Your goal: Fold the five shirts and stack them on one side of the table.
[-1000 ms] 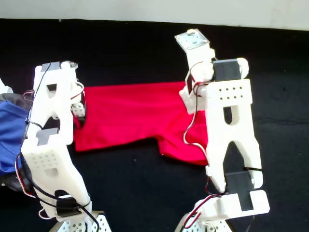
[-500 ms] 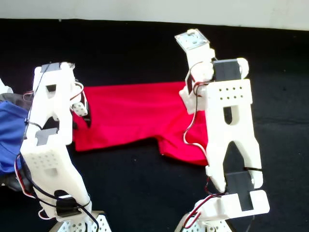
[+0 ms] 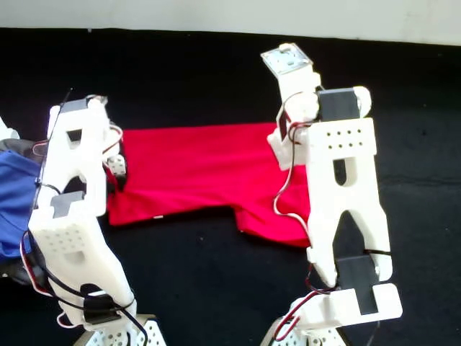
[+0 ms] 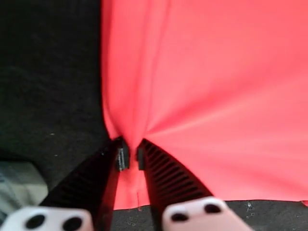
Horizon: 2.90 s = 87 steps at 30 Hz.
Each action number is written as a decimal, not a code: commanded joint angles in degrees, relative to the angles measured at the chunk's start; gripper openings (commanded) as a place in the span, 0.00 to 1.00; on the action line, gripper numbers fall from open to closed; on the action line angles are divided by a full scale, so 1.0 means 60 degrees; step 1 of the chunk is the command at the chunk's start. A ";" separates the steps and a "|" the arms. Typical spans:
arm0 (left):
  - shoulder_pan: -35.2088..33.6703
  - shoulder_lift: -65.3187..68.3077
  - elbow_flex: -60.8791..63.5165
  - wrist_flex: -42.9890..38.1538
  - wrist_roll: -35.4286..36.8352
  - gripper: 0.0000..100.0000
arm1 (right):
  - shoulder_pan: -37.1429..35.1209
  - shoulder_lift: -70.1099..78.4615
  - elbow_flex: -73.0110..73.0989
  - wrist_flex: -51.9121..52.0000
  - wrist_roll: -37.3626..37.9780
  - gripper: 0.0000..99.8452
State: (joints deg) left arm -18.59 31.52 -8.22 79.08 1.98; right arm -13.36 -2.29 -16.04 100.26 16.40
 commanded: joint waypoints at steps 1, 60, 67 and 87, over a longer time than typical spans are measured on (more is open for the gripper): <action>0.0491 -0.0139 -0.0037 -0.0044 0.0073 0.01 | -0.0110 -0.0344 0.0022 0.0110 -0.0073 0.01; 0.0652 -0.0037 -0.1473 0.1436 0.0044 0.08 | -0.0110 -0.0403 0.0022 0.0125 -0.0073 0.01; 0.0652 -0.0125 -0.0681 0.0791 0.0088 0.08 | -0.0110 -0.0359 0.0022 0.0125 -0.0073 0.01; 0.0652 -0.0168 -0.1575 0.1670 0.0073 0.09 | -0.0110 -0.0359 0.0022 0.0125 -0.0073 0.01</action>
State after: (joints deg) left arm -14.81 31.78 -16.57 89.71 1.89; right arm -13.36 -2.29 -16.04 100.26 16.40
